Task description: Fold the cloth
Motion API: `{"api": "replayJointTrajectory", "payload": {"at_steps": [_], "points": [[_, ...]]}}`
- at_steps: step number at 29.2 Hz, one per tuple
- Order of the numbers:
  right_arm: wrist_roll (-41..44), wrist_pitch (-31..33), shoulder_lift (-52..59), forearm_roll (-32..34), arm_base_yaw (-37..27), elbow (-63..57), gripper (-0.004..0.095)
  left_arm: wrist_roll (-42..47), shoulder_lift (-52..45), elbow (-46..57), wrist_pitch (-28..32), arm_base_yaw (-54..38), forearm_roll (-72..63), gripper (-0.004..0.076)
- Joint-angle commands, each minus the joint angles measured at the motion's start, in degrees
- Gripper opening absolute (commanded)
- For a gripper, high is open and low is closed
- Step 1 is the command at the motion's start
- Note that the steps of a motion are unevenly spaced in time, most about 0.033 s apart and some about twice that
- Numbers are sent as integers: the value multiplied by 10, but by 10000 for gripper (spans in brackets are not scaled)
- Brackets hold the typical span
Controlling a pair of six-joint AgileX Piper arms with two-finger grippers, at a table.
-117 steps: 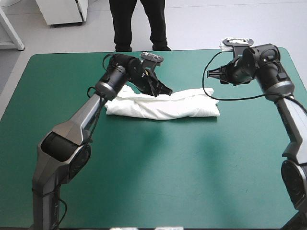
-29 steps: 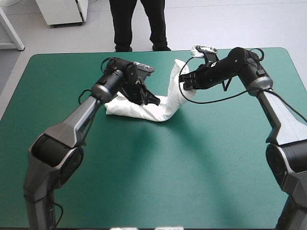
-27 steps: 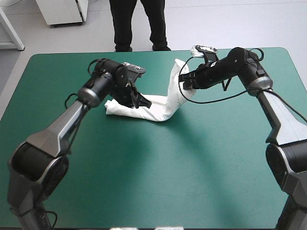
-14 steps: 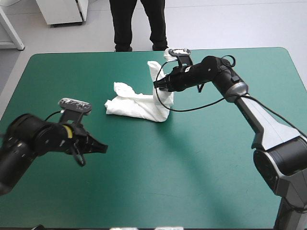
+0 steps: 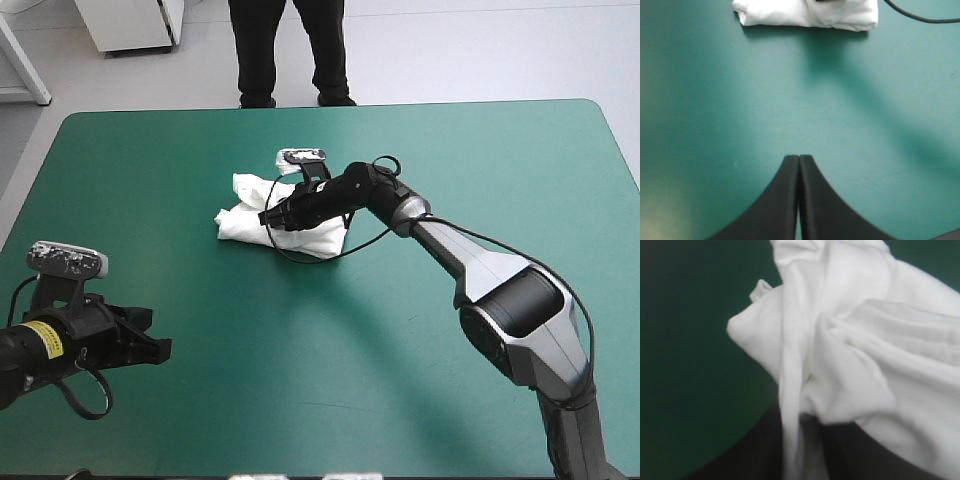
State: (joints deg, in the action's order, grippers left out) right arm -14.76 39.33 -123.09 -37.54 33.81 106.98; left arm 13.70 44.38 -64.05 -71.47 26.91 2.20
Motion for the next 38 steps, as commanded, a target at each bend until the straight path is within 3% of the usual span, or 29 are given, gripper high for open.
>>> {"api": "replayJointTrajectory", "payload": {"at_steps": [1,2,5,15,22,29,38], "points": [[17,60,40,-2,0,68,541,5,7,-12,14,2,-22,-10],[44,88,41,17,-3,82,580,5,7,-12,14,2,-22,-10],[90,150,49,60,-9,111,574,5,7,-12,13,2,-31,-10],[135,242,98,184,-57,99,519,5,7,-12,12,2,-36,-10],[114,213,121,138,-117,9,509,5,7,-12,27,2,-36,-10],[83,111,104,108,-122,-27,519,13,7,-12,37,2,-37,-10],[64,98,58,67,-118,-27,518,18,7,-12,37,2,-34,-10]]}}
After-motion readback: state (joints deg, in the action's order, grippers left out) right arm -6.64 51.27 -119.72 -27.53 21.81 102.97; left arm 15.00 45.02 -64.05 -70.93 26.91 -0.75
